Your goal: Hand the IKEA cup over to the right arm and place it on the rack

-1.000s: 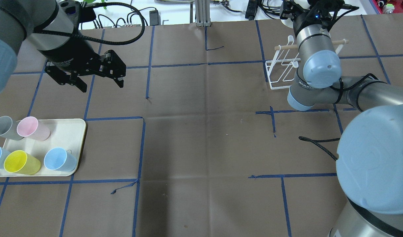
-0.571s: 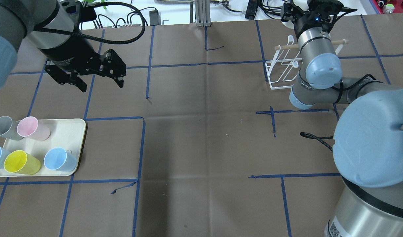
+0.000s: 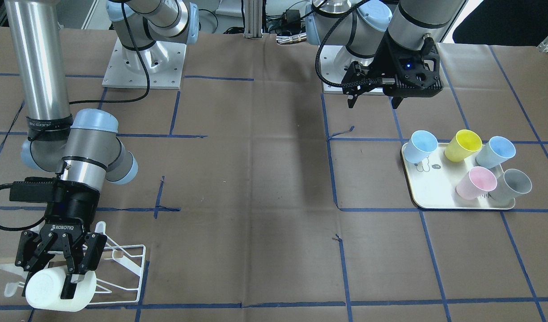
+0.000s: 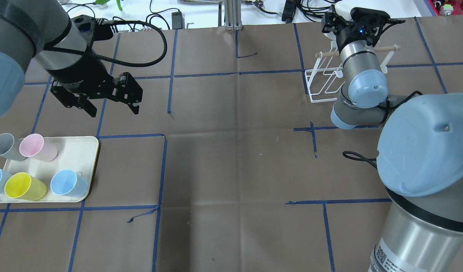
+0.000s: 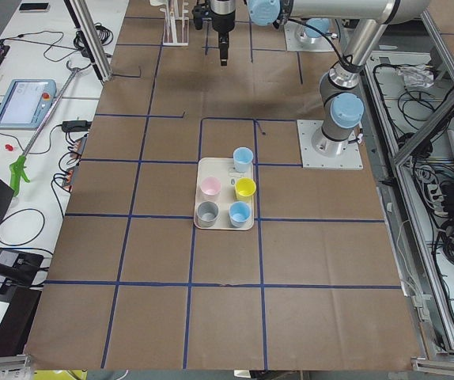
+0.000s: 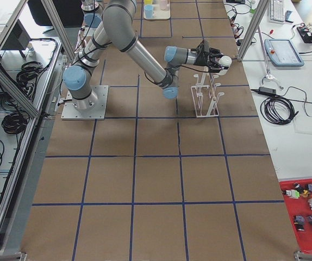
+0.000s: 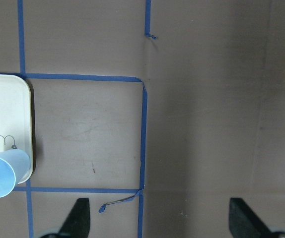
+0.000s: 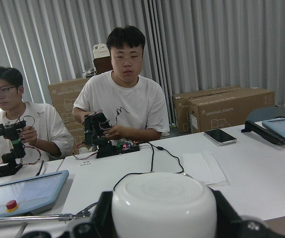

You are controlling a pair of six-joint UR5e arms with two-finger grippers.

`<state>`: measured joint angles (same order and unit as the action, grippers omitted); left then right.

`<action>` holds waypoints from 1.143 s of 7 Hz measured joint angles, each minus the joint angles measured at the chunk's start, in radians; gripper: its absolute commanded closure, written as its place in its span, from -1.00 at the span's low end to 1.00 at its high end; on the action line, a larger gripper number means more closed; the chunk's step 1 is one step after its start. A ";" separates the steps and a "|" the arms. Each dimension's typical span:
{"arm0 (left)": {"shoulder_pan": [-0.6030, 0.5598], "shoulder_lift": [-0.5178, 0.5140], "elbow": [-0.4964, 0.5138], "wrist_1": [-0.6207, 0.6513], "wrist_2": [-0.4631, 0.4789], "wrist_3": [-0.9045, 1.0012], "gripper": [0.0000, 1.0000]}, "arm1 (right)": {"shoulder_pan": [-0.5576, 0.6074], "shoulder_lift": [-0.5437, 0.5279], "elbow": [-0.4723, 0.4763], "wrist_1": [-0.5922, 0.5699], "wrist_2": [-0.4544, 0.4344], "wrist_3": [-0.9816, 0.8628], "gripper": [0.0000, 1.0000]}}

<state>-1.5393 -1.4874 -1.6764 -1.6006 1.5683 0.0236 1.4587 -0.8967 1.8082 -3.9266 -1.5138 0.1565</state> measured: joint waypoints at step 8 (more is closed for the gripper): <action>0.528 0.047 -0.277 0.148 0.028 0.542 -0.97 | -0.003 0.026 0.033 -0.002 -0.004 -0.043 -0.99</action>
<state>-1.0110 -1.4404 -1.9532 -1.4527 1.5960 0.5658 1.4557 -0.8702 1.8411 -3.9291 -1.5174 0.1137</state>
